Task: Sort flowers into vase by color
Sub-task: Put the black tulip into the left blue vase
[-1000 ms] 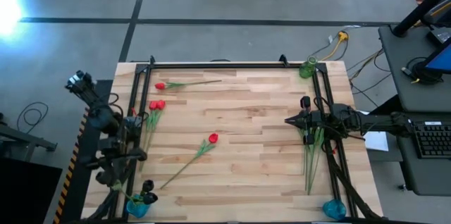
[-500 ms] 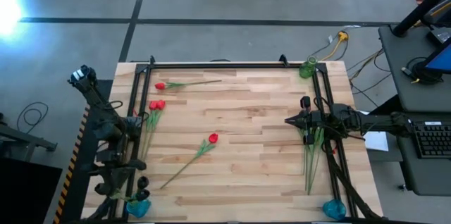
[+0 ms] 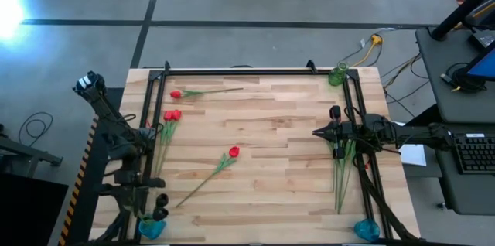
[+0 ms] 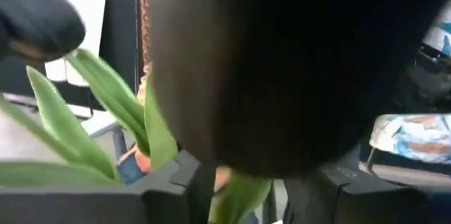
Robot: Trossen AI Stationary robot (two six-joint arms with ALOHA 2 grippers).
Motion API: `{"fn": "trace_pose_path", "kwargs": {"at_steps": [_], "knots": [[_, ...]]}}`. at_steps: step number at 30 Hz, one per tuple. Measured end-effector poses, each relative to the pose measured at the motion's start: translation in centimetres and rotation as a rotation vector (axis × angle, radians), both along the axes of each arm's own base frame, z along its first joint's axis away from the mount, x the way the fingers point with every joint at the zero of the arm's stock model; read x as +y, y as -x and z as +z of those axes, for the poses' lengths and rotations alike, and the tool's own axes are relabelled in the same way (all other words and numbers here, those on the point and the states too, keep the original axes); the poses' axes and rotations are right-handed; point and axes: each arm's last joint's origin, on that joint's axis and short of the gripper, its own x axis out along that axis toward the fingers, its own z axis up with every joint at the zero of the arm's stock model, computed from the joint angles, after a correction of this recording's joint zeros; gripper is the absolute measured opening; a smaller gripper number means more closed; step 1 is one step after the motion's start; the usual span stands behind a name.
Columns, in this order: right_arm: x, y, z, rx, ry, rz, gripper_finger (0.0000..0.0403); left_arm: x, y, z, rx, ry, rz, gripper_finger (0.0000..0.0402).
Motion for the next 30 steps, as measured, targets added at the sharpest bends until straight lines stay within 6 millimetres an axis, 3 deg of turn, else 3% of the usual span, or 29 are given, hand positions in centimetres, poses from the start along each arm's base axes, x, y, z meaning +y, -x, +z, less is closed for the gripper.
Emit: {"fn": "trace_pose_path", "kwargs": {"at_steps": [4,10,20,24,30], "knots": [[0.0,0.0,0.0,0.0,0.0,0.0,0.0018,0.4,0.2,-0.2,0.075,-0.016,0.024,0.0152],[0.0,0.0,0.0,0.0,0.0,0.0,0.0018,1.4,0.2,-0.3,0.215,-0.143,0.259,0.016],[0.0,0.0,0.0,0.0,0.001,0.0,0.0018,3.0,0.8,1.9,0.333,-0.242,0.459,0.016],[0.0,0.0,0.0,0.0,0.0,0.0,0.0018,4.1,0.8,3.0,0.365,-0.309,0.689,0.016],[0.0,0.0,0.0,0.0,0.001,0.0,0.0018,6.2,0.7,4.5,0.314,-0.371,1.217,0.016]]}}
